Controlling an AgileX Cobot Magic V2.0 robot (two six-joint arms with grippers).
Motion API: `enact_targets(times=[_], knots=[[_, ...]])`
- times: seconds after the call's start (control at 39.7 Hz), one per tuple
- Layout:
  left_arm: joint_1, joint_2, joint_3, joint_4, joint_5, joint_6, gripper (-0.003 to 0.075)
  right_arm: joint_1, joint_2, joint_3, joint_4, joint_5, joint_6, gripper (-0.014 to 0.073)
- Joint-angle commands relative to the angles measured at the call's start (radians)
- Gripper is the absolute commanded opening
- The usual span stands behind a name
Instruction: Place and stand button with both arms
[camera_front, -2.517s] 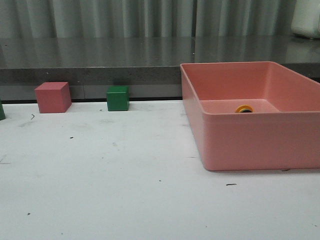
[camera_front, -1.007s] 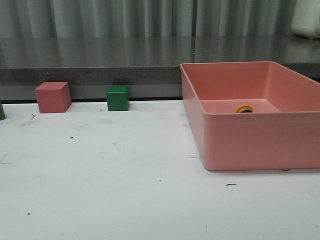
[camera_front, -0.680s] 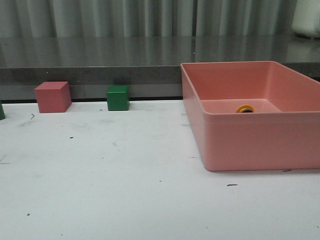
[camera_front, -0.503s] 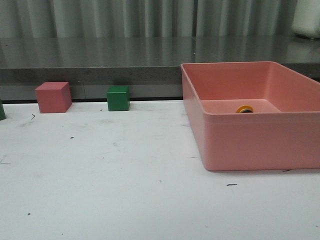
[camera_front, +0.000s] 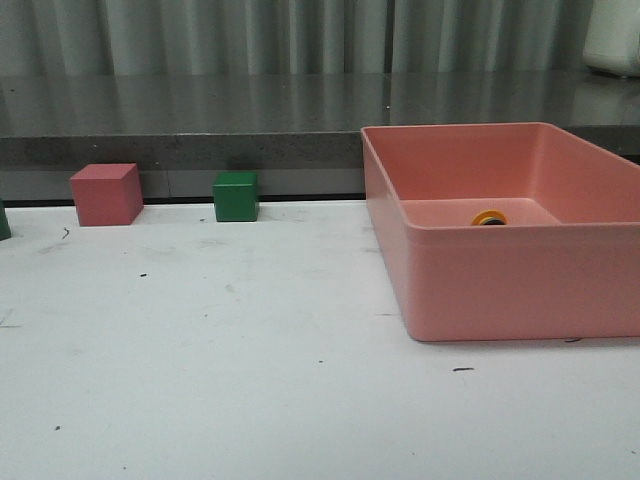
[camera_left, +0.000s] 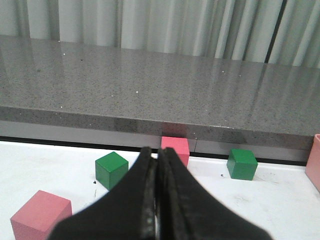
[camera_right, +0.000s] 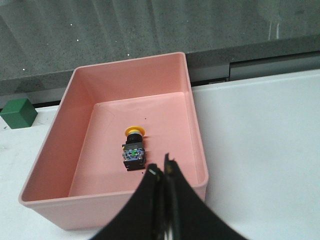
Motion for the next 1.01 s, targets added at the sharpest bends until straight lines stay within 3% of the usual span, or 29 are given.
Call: enact_targets(times=[0.0,0.08,0.23,0.33,0.38,0.53,0.7,0.98], knots=[[0.001,0.012,-0.033,-0.006,-0.068,-0.008,0.0098,-0.004,0.016,-0.038,-0.015,-0.072,-0.003,-0.0032],[0.001,0.012,-0.033,-0.006,-0.068,-0.008,0.0236,-0.004,0.017,-0.037,-0.049,-0.085,-0.003,0.0072],[0.001,0.012,-0.033,-0.006,-0.068,-0.008,0.0585,-0.004,0.017,-0.037,-0.129,-0.124,-0.004,0.0455],[0.001,0.012,-0.033,-0.006,-0.068,-0.008,0.0681,-0.004,0.029,-0.037,-0.128,-0.15,-0.004,0.0628],[0.001,0.012,-0.033,-0.006,-0.068,-0.008,0.0681,-0.004,0.043,-0.037,-0.116,-0.166,-0.003,0.0661],[0.001,0.012,-0.033,-0.006,-0.068,-0.008,0.0673,-0.002,0.129,-0.061,-0.072,-0.153,-0.003,0.0647],[0.001,0.012,-0.033,-0.006,-0.07,-0.008,0.0673,0.016,0.367,-0.218,-0.055,-0.085,-0.003,0.0645],[0.001,0.012,-0.033,-0.006,-0.07,-0.008,0.0673,0.188,0.747,-0.528,-0.047,0.104,-0.003,0.0645]])
